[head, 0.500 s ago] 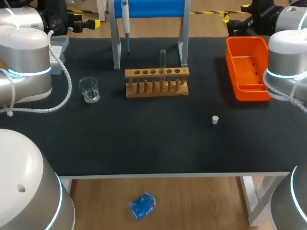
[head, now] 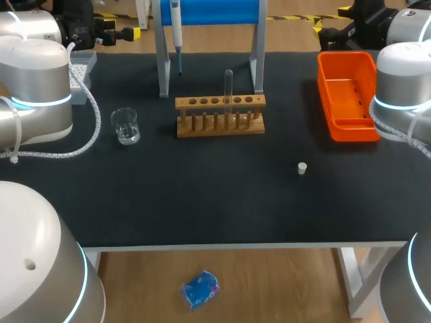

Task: Invert the test tube, pick up the pipette, mount the tip to pipette, aspirate from beaker and dispense into the tube, eject the tip, return the pipette, and cap with the stopper.

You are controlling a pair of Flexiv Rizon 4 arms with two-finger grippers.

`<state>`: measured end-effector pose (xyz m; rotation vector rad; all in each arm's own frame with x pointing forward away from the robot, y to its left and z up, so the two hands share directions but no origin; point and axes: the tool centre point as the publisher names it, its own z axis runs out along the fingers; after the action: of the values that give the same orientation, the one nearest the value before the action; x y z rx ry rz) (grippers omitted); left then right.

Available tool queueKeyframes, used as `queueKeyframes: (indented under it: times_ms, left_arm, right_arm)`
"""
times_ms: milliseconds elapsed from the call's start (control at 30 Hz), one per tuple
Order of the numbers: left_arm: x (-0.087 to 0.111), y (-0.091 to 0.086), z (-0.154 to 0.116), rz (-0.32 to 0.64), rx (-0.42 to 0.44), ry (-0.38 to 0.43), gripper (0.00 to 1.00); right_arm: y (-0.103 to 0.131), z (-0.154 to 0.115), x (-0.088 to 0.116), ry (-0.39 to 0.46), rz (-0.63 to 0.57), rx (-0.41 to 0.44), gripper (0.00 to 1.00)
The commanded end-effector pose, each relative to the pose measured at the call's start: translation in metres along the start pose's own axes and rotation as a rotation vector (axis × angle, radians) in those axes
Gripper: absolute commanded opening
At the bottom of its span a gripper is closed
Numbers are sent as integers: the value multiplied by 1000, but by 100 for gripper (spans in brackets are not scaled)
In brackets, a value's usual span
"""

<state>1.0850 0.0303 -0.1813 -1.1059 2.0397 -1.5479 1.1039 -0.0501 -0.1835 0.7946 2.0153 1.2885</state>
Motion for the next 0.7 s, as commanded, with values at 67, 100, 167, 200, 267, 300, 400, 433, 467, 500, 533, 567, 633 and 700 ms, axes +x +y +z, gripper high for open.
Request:
queueKeyframes:
  times_ms: [67,100,167,200,267,300,400,433,467,500,533,567,633,700]
  left_arm:
    - [1,1,0,0,4,-3,100]
    - [1,1,0,0,4,-3,100]
    - [1,1,0,0,4,-3,100]
    - [1,1,0,0,4,-3,100]
    - [1,1,0,0,4,-3,100]
    - [1,1,0,0,4,-3,100]
    - [1,1,0,0,4,-3,100]
    - [1,1,0,0,4,-3,100]
    - [1,1,0,0,4,-3,100]
    - [1,1,0,0,4,-3,100]
    - [1,1,0,0,4,-3,100]
    - [1,1,0,0,4,-3,100]
    - [4,-5,-6,47,30,24,100]
    - [6,-7,-7,130,28,52,100]
  right_arm:
    - [0,0,0,0,0,-1,100]
    - [0,0,0,0,0,-1,100]
    - [0,0,0,0,0,-1,100]
    - [0,0,0,0,0,-1,100]
    - [0,0,0,0,0,-1,100]
    - [0,0,0,0,0,-1,100]
    - [0,0,0,0,0,-1,100]
    - [0,0,0,0,0,-1,100]
    - [0,0,0,0,0,-1,100]
    - [0,0,0,0,0,-1,100]
    - [0,0,0,0,0,-1,100]
    - [0,0,0,0,0,-1,100]
    - [7,-5,2,61,-6,-45,100]
    - [11,-9,6,119,-17,-80,100]
